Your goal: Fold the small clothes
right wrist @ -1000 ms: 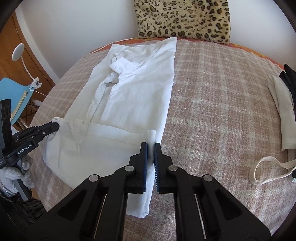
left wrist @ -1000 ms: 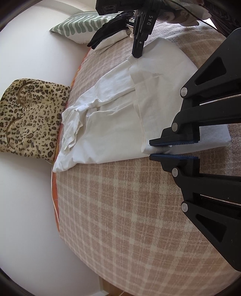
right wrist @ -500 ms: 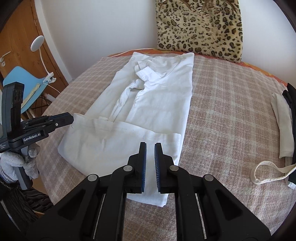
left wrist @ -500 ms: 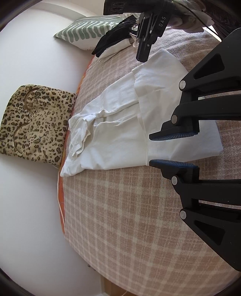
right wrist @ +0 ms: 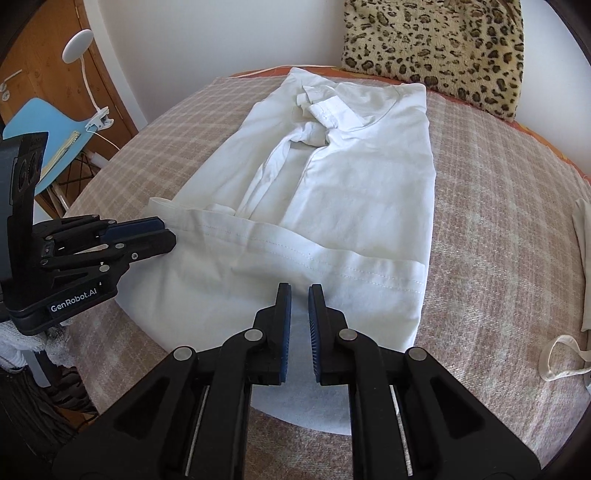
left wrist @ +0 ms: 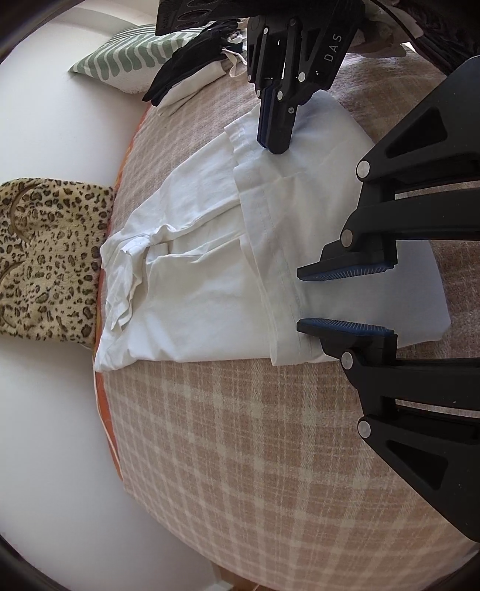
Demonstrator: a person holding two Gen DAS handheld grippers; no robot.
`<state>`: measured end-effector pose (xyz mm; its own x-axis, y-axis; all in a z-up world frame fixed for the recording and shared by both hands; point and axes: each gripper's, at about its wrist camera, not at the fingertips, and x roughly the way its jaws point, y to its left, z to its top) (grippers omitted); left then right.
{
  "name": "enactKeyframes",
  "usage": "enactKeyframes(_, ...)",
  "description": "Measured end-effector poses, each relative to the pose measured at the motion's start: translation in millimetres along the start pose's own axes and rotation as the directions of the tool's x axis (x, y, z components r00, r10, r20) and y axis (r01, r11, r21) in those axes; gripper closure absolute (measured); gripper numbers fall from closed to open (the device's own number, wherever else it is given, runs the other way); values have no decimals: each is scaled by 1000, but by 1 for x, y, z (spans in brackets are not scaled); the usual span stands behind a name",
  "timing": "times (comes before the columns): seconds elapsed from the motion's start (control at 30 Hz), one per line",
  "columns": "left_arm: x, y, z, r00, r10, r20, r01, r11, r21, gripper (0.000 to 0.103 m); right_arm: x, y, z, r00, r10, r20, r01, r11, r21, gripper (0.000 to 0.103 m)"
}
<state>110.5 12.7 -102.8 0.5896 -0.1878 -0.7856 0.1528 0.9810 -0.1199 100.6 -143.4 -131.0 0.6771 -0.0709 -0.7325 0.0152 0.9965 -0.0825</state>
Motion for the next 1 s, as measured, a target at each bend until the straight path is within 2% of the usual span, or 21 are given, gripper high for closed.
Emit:
enactKeyframes(0.07, -4, 3, 1, 1000, 12, 11, -12, 1000, -5, 84, -7, -9, 1, 1000, 19, 9, -19, 999, 34, 90)
enactKeyframes(0.17, -15, 10, 7, 999, 12, 40, -11, 1000, -27, 84, -22, -25, 3, 997, 64, 47, -69, 992, 109, 76)
enactKeyframes(0.23, -23, 15, 13, 998, 21, 65, -19, 999, -36, 84, -31, -34, 6, 994, 83, 67, -91, 986, 137, 76)
enactKeyframes(0.33, -34, 25, 25, 996, 1, 92, 6, 997, -72, 83, -44, -43, 12, 991, 84, 101, -99, 982, 158, 76)
enactKeyframes(0.37, -38, 29, 30, 995, -3, 103, 11, 997, -81, 79, -47, -45, 14, 990, 84, 110, -101, 981, 165, 76)
enactKeyframes(0.4, -42, 32, 34, 993, -3, 119, 14, 996, -90, 69, -51, -48, 16, 990, 84, 118, -103, 980, 170, 76)
enactKeyframes(0.43, -46, 36, 39, 991, -5, 133, 19, 995, -98, 64, -54, -50, 19, 989, 82, 125, -103, 980, 172, 76)
enactKeyframes(0.47, -49, 40, 45, 990, -7, 143, 22, 994, -106, 63, -57, -51, 21, 988, 78, 132, -101, 980, 170, 76)
enactKeyframes(0.57, -55, 50, 65, 989, -7, 149, 24, 994, -109, 63, -63, -54, 29, 987, 57, 147, -79, 985, 153, 74)
enactKeyframes(0.6, -57, 53, 71, 988, -5, 153, 22, 994, -108, 63, -65, -55, 32, 987, 55, 153, -77, 986, 148, 67)
enactKeyframes(0.67, -57, 59, 85, 989, -12, 146, 28, 994, -105, 62, -67, -57, 37, 985, 42, 168, -66, 987, 144, 60)
enactKeyframes(0.77, -53, 70, 104, 990, -24, 138, 40, 993, -114, 61, -70, -62, 47, 981, 20, 192, -49, 988, 148, 59)
enactKeyframes(0.9, -41, 81, 131, 993, -45, 114, 58, 991, -118, 61, -75, -72, 64, 970, 15, 241, -53, 987, 153, 48)
enactKeyframes(1.0, -28, 88, 152, 993, -67, 95, 79, 990, -121, 61, -77, -82, 81, 964, 33, 262, -72, 987, 142, 44)
